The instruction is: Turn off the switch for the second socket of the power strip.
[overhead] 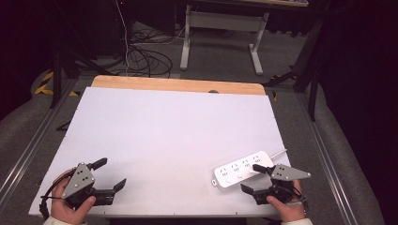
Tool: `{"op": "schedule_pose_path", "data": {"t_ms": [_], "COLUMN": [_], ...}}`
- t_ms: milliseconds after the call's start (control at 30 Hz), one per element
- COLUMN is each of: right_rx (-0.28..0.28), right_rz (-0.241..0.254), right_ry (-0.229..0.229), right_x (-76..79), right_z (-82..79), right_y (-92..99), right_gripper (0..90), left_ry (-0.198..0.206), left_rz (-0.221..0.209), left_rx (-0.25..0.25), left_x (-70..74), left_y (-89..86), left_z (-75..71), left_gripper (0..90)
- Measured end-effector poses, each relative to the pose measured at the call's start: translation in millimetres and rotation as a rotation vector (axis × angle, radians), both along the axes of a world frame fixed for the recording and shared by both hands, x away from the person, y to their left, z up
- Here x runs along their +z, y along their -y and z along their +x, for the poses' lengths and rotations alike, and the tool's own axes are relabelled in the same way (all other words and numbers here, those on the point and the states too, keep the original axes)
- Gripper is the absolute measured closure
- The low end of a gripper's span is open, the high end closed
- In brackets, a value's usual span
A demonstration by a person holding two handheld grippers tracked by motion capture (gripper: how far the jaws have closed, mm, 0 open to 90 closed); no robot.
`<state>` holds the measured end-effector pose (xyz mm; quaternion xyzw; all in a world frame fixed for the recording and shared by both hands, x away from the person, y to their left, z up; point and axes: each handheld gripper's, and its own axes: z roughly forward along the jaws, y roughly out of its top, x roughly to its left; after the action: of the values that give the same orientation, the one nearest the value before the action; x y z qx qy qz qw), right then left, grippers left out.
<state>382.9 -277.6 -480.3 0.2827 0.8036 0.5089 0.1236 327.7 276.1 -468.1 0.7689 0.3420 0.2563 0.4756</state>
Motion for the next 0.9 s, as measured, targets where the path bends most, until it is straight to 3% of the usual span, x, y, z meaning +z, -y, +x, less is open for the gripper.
{"op": "schedule_pose_path", "data": {"t_ms": [200, 533, 900], "right_rx": [-0.010, -0.080, -0.097], "right_rz": [-0.002, 0.001, -0.005], "right_ry": [0.020, 0.073, 0.098], "right_x": [1.0, 4.0, 5.5], "right_z": [0.2, -0.3, -1.9], "right_y": [-1.9, 2.8, 4.0], "right_gripper": [10.7, 10.7, 10.7], "left_ry": [0.008, 0.007, 0.011], "left_rz": [0.006, 0.006, 0.002], "left_rx": [0.006, 0.005, 0.017], "left_x": [-1.1, -3.3, -3.6], "left_y": [-2.4, -4.4, -3.7], "left_z": [-0.2, 1.3, 1.6], "left_gripper": [8.9, 8.2, 7.9]}}
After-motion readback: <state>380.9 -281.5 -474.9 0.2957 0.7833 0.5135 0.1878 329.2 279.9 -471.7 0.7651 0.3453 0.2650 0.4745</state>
